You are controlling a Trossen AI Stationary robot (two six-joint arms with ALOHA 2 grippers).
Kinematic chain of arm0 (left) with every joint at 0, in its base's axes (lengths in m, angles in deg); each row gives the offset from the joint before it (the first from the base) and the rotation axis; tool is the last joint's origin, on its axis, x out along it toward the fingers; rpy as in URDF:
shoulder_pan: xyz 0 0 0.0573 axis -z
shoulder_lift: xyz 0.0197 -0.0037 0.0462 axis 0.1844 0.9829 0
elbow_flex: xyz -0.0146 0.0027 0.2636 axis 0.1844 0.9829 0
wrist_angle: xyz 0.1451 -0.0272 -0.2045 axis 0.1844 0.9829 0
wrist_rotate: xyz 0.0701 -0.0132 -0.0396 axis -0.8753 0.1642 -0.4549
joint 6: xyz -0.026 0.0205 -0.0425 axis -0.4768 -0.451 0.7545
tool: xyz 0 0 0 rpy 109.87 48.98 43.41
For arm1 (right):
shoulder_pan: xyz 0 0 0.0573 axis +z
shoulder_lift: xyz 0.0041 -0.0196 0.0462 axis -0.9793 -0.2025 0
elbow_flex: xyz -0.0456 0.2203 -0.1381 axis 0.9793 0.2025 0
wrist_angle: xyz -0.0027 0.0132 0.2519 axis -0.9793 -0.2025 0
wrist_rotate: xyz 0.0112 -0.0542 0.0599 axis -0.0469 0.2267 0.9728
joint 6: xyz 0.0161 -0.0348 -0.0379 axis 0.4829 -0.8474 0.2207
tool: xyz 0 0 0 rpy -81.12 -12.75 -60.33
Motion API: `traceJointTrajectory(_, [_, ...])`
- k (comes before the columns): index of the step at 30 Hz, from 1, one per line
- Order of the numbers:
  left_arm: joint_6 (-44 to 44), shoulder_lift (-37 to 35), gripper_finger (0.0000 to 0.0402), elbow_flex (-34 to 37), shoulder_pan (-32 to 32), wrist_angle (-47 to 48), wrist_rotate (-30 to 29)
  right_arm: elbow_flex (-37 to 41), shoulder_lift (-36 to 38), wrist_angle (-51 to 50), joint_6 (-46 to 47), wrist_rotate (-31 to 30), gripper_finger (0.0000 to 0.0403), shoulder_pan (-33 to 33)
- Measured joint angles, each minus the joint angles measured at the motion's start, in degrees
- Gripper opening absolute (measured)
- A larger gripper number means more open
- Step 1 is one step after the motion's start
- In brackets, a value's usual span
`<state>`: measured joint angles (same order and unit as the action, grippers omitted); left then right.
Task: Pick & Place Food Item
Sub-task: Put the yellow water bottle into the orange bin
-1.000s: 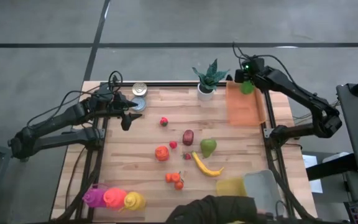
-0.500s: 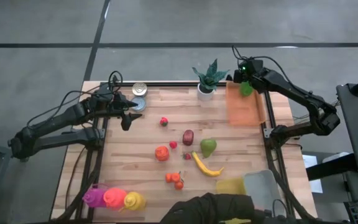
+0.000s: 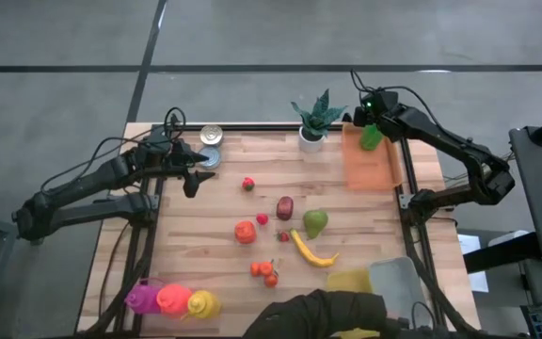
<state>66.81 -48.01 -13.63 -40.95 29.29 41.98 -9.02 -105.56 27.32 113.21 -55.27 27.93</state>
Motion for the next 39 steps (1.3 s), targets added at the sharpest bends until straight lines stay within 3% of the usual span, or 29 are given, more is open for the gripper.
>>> traceJointTrajectory(13, [-0.01, 0.0, 0.0305, 0.0, -0.02, 0.01, 0.0, 0.02, 0.6, 0.01, -0.13, 0.05, 0.026, 0.0])
traceJointTrajectory(24, [-0.01, 0.0, 0.0305, 0.0, -0.02, -0.01, 0.0, -3.08, 9.38, 0.27, -4.04, 0.87, 0.026, 3.24])
traceJointTrajectory(34, [-0.01, -0.02, 0.0305, 0.0, -0.02, 0.0, 0.0, -4.32, 20.54, 5.17, -16.95, 7.53, 0.026, 12.63])
traceJointTrajectory(39, [-0.01, -0.02, 0.0305, 0.0, -0.02, 0.01, 0.0, -2.09, 24.66, 5.83, -22.16, 15.22, 0.026, 17.82])
